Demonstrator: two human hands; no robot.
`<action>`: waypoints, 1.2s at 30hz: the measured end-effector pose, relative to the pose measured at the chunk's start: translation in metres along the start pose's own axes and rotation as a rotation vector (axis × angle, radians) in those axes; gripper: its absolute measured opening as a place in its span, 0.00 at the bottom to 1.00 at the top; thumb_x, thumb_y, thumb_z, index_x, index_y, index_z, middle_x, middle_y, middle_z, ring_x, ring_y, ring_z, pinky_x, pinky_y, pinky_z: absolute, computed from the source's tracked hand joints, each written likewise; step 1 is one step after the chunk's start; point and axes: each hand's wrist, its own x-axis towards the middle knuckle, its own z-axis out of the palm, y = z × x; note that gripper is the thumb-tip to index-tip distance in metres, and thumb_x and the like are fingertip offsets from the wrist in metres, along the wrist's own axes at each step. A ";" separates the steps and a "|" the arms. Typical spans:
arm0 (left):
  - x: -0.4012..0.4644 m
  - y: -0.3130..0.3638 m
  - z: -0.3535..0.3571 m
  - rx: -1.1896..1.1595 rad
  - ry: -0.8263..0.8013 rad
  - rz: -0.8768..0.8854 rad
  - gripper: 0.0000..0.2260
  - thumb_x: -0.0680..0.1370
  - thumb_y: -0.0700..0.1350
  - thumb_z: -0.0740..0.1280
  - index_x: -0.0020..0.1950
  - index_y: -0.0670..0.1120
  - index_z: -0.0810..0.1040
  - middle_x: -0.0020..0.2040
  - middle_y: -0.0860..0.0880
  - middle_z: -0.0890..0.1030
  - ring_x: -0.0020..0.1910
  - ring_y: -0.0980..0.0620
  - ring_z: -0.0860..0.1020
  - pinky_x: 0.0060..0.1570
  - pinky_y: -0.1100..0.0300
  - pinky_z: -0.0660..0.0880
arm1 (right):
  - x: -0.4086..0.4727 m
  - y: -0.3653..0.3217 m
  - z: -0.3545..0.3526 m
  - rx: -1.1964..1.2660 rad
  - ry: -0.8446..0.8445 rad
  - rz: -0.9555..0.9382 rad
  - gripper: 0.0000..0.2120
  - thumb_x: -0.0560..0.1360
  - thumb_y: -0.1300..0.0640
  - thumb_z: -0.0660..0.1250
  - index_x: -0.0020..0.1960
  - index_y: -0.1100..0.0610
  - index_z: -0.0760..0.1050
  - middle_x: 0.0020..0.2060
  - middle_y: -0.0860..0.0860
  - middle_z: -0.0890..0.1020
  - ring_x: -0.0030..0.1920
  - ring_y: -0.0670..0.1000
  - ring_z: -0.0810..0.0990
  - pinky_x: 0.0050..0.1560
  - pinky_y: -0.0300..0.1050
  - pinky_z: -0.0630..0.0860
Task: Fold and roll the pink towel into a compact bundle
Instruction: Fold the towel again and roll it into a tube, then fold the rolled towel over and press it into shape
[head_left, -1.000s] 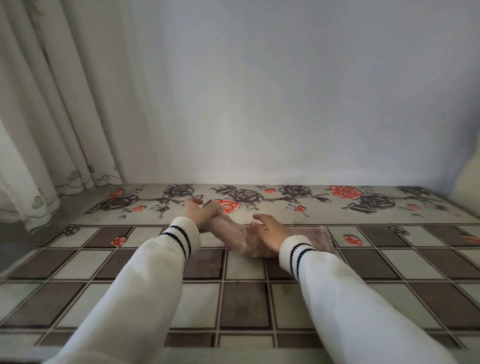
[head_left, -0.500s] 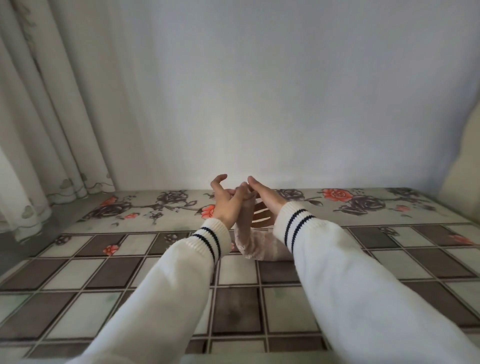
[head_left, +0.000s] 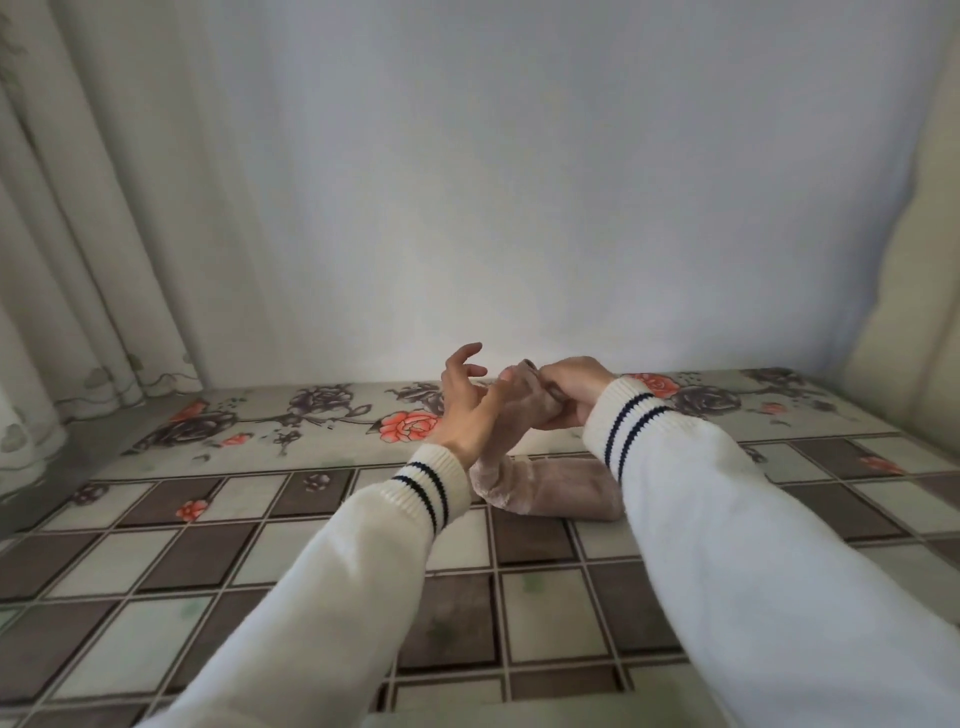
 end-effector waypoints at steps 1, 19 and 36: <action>-0.001 -0.002 0.001 0.047 -0.014 -0.012 0.36 0.63 0.64 0.62 0.69 0.53 0.58 0.59 0.48 0.64 0.61 0.48 0.69 0.67 0.48 0.68 | 0.001 0.001 -0.006 0.005 0.007 -0.019 0.04 0.71 0.70 0.62 0.39 0.64 0.72 0.32 0.59 0.76 0.32 0.56 0.78 0.21 0.45 0.77; -0.002 -0.048 0.029 0.741 -0.200 -0.022 0.21 0.70 0.38 0.67 0.60 0.44 0.65 0.62 0.42 0.62 0.62 0.40 0.70 0.65 0.53 0.68 | 0.011 0.059 -0.064 0.019 0.084 0.013 0.23 0.76 0.69 0.60 0.69 0.60 0.62 0.61 0.62 0.71 0.52 0.63 0.76 0.27 0.54 0.81; -0.006 -0.065 0.030 0.959 -0.291 -0.029 0.19 0.72 0.33 0.59 0.60 0.49 0.67 0.61 0.43 0.63 0.59 0.42 0.67 0.53 0.49 0.73 | 0.000 0.088 -0.050 -0.874 0.317 -0.155 0.23 0.75 0.63 0.60 0.70 0.57 0.62 0.68 0.59 0.65 0.68 0.60 0.67 0.68 0.52 0.66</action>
